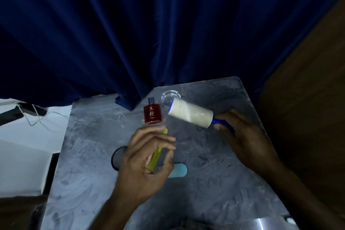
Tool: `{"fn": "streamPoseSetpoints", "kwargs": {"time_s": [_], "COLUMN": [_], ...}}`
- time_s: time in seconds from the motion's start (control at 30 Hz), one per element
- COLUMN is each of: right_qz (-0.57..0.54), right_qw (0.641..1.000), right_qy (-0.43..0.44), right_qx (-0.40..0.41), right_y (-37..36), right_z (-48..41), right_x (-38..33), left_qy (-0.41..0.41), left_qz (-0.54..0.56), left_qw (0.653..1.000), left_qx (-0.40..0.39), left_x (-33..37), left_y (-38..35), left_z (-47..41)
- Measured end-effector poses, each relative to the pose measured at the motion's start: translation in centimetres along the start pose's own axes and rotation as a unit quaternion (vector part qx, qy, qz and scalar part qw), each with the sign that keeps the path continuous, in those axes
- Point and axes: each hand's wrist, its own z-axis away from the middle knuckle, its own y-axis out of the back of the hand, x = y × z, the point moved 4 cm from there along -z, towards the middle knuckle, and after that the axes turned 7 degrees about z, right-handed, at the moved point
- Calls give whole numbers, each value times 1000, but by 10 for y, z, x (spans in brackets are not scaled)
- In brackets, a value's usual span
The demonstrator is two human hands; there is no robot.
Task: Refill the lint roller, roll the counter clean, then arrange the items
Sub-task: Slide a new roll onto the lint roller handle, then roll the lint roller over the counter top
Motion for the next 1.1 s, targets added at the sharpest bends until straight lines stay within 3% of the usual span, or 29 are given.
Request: {"fn": "streamPoseSetpoints", "kwargs": {"time_s": [0.1,0.2,0.33,0.4,0.53,0.7,0.87,1.1], "right_qz": [-134,-215,-213,-152,-19,-28,135,159], "right_qw": [981,938,893,907,932,946,948,946], "right_qy": [-135,-266,-392,-392,-359,-321,-277,-275], "right_qx": [49,57,55,27,44,9,-83,-66], "right_y": [-33,-85,-140,-159,-175,-192,-204,-198], "right_z": [16,34,44,38,19,0,3,0], "right_x": [36,70,101,107,109,111,110,122], "left_qy": [85,187,255,249,245,230,182,174], "left_qz": [40,-6,-135,-172,-190,-227,-259,-271], "left_qw": [995,977,930,917,908,903,907,908], "left_qx": [-32,-102,-228,-261,-282,-283,-277,-269], "left_x": [-33,-78,-140,-168,-207,-220,-218,-223], "left_y": [-33,-77,-145,-172,-203,-220,-222,-227], "left_z": [25,43,46,43,39,36,38,41]}}
